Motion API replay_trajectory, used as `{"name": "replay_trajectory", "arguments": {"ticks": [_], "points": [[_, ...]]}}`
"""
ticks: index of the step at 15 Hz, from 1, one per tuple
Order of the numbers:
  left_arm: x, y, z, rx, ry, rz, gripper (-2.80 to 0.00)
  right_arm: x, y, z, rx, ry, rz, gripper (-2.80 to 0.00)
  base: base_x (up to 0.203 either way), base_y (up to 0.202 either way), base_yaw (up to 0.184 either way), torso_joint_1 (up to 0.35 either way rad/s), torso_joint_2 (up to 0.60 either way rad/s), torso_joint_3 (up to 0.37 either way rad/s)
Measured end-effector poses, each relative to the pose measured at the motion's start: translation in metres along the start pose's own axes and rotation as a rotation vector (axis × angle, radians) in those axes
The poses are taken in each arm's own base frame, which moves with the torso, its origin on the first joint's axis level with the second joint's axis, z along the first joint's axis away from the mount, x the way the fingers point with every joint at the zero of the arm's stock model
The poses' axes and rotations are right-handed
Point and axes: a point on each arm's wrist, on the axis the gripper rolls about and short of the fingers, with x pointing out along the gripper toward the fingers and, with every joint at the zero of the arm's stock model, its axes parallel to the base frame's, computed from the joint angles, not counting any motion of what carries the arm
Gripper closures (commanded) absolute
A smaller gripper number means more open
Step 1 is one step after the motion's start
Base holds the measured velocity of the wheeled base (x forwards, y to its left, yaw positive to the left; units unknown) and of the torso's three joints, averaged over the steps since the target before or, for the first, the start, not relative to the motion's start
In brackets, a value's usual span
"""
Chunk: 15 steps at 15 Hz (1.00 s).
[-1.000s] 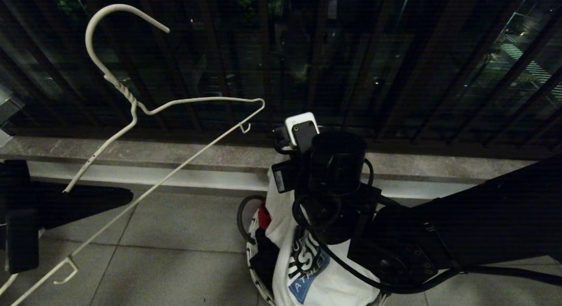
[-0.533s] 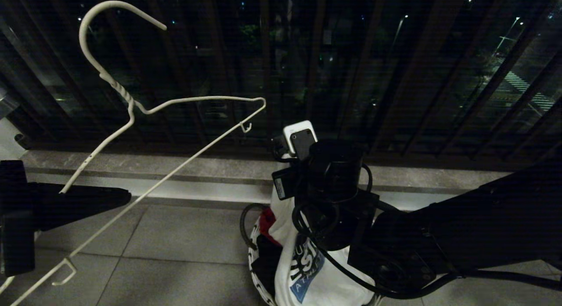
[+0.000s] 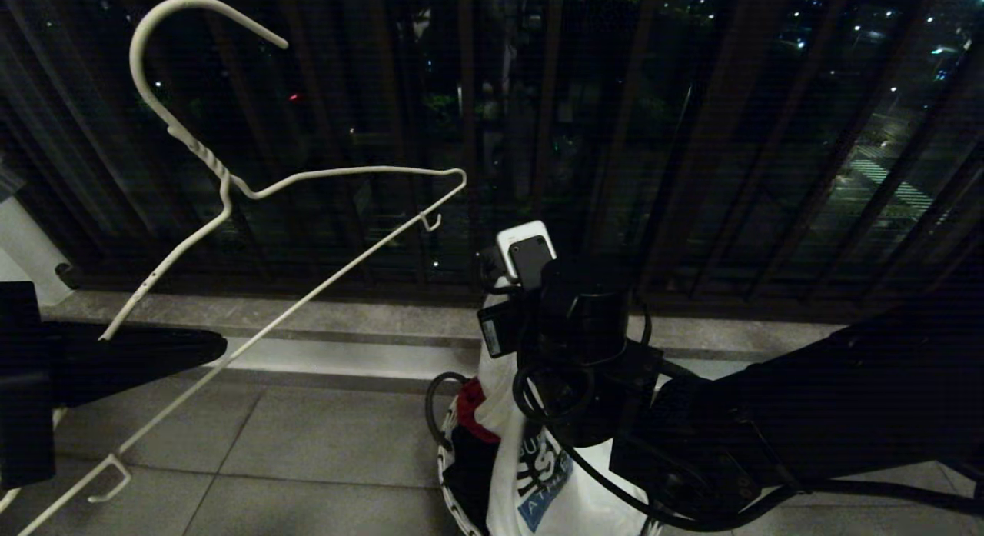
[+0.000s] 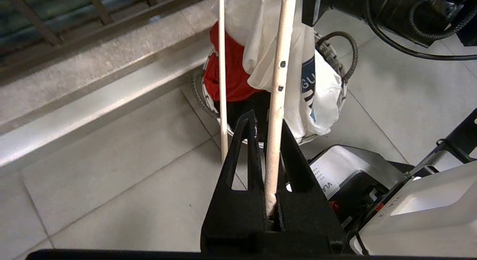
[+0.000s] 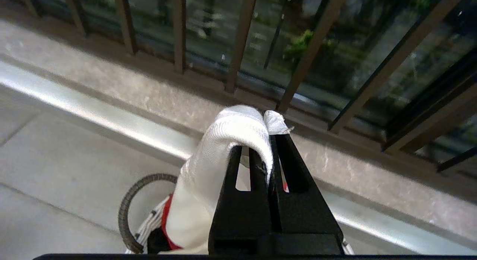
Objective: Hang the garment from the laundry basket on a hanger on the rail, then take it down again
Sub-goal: Pick up clothes from the basket
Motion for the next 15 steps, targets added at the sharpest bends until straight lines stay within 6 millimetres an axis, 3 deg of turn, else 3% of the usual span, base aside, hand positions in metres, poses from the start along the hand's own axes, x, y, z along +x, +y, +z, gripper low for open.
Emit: {"name": "replay_trajectory", "arguments": {"ticks": [15], "points": [[0.014,0.001,-0.002,0.012,-0.006,-0.033,0.00,-0.003,0.004,-0.032,-0.019,0.010,0.016,0.00,0.000,0.000,0.000,0.002,0.00,0.190]]}}
